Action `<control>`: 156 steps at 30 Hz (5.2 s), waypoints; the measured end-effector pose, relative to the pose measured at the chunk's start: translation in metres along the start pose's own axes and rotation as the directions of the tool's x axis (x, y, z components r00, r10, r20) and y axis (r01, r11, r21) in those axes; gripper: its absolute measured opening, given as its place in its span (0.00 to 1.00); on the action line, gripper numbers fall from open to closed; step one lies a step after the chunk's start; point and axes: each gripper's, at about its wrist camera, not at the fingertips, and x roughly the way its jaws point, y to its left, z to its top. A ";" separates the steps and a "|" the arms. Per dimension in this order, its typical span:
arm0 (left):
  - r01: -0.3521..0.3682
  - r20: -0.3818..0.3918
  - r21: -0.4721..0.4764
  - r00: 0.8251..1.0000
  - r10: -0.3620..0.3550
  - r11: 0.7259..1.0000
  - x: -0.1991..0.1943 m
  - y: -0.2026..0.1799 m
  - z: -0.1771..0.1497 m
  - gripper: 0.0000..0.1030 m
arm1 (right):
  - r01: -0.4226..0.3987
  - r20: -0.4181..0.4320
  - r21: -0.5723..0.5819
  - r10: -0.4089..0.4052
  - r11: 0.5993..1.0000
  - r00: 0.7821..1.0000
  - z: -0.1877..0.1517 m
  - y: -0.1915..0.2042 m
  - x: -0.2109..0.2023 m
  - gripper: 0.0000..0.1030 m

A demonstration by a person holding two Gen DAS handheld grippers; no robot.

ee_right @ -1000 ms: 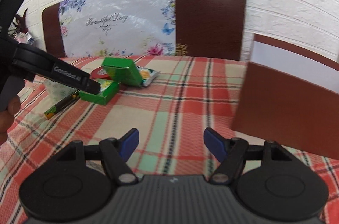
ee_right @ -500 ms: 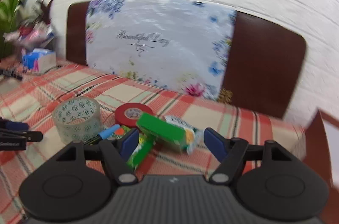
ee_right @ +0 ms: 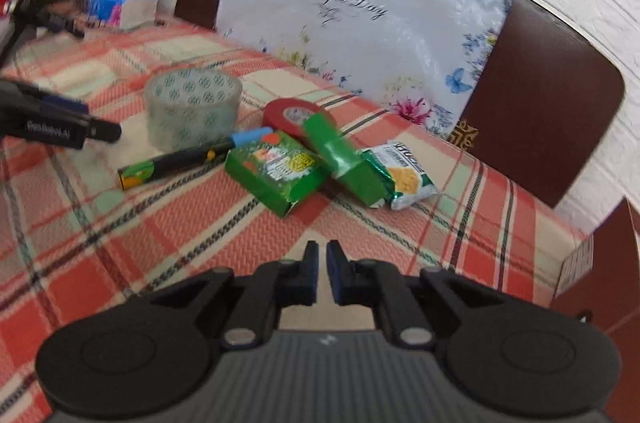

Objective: Organize objects

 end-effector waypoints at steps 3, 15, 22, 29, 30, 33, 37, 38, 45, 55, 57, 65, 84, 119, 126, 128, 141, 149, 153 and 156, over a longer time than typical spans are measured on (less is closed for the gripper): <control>-0.007 0.000 0.011 1.000 0.007 1.000 0.000 -0.002 0.000 0.62 | -0.041 0.067 0.214 0.027 0.976 0.997 0.016 -0.031 -0.003 0.46; 0.027 0.006 -0.018 1.000 -0.027 0.999 0.001 0.001 -0.001 0.69 | -0.132 0.020 0.308 0.133 0.942 0.991 0.057 -0.027 0.080 0.77; 0.050 0.010 -0.041 0.999 -0.049 0.998 0.002 0.005 0.001 0.71 | -0.101 0.030 0.415 0.098 0.904 0.995 0.041 -0.052 0.049 0.18; 0.051 0.010 -0.042 0.999 -0.051 0.998 0.002 0.006 0.001 0.71 | -0.355 0.088 0.713 0.426 0.605 0.900 -0.032 -0.090 -0.018 0.29; 0.052 0.009 -0.043 0.999 -0.052 0.998 0.002 0.006 0.002 0.71 | -0.286 0.043 0.695 0.358 0.660 0.933 -0.041 -0.087 -0.024 0.51; 0.022 0.014 -0.042 1.000 -0.022 0.999 -0.007 0.004 0.003 0.69 | 0.002 -0.088 0.600 0.063 0.800 0.994 -0.063 -0.081 -0.042 0.60; 0.203 0.042 -0.053 0.979 -0.201 0.978 -0.045 -0.020 0.012 0.69 | -0.047 -0.014 0.541 0.065 0.839 0.998 -0.078 -0.071 -0.080 0.63; 0.252 0.049 -0.010 0.967 -0.251 0.968 -0.053 -0.035 0.016 0.69 | -0.051 0.000 0.496 0.059 0.867 0.998 -0.079 -0.062 -0.088 0.66; 0.518 -0.153 0.191 0.855 -0.496 0.834 -0.037 -0.141 0.016 0.71 | -0.083 -0.013 0.283 0.090 0.956 0.996 -0.073 -0.018 -0.075 0.75; 0.577 -0.286 0.139 0.801 -0.525 0.805 -0.030 -0.176 0.008 0.44 | -0.060 -0.019 0.251 0.067 0.966 0.998 -0.064 -0.013 -0.050 0.39; 0.604 -0.258 0.154 0.788 -0.559 0.782 -0.043 -0.188 0.024 0.44 | -0.040 0.026 0.264 0.034 0.964 0.999 -0.064 -0.020 -0.065 0.39; 0.711 -0.164 0.242 0.701 -0.694 0.661 -0.065 -0.297 0.083 0.44 | 0.254 0.189 0.280 -0.312 0.926 0.931 -0.057 -0.083 -0.125 0.39; 0.504 -0.159 0.370 0.862 -0.482 0.780 -0.048 -0.383 0.077 0.52 | 0.346 0.067 0.593 -0.473 0.727 0.878 -0.105 -0.190 -0.124 0.56; 0.235 -0.014 0.135 0.972 -0.236 0.962 -0.025 -0.076 -0.031 0.64 | -0.138 0.056 0.070 0.134 0.988 0.989 0.050 0.004 0.067 0.83; 0.250 -0.012 0.118 0.968 -0.250 0.961 -0.025 -0.073 -0.033 0.66 | -0.144 -0.019 0.060 0.145 0.988 0.989 0.032 0.001 0.064 0.63; 0.248 -0.014 0.125 0.969 -0.248 0.961 -0.025 -0.074 -0.033 0.67 | -0.108 -0.014 0.081 0.109 0.991 0.994 0.012 -0.008 0.047 0.62; 0.545 -0.145 0.163 0.838 -0.527 0.822 -0.060 -0.149 -0.014 0.69 | 0.217 -0.103 0.363 -0.193 0.906 0.976 -0.143 -0.084 -0.130 0.76; 0.722 -0.343 0.248 0.689 -0.638 0.646 -0.056 -0.273 -0.011 0.70 | 0.185 -0.055 0.321 -0.177 0.929 0.983 -0.149 -0.083 -0.136 0.75; 0.733 -0.441 0.257 0.669 -0.598 0.630 -0.047 -0.294 -0.034 0.57 | 0.154 -0.070 0.323 -0.139 0.934 0.988 -0.154 -0.085 -0.132 0.58; 0.730 -0.455 0.257 0.669 -0.587 0.633 -0.046 -0.304 -0.037 0.56 | 0.141 -0.084 0.300 -0.121 0.944 0.989 -0.148 -0.088 -0.121 0.49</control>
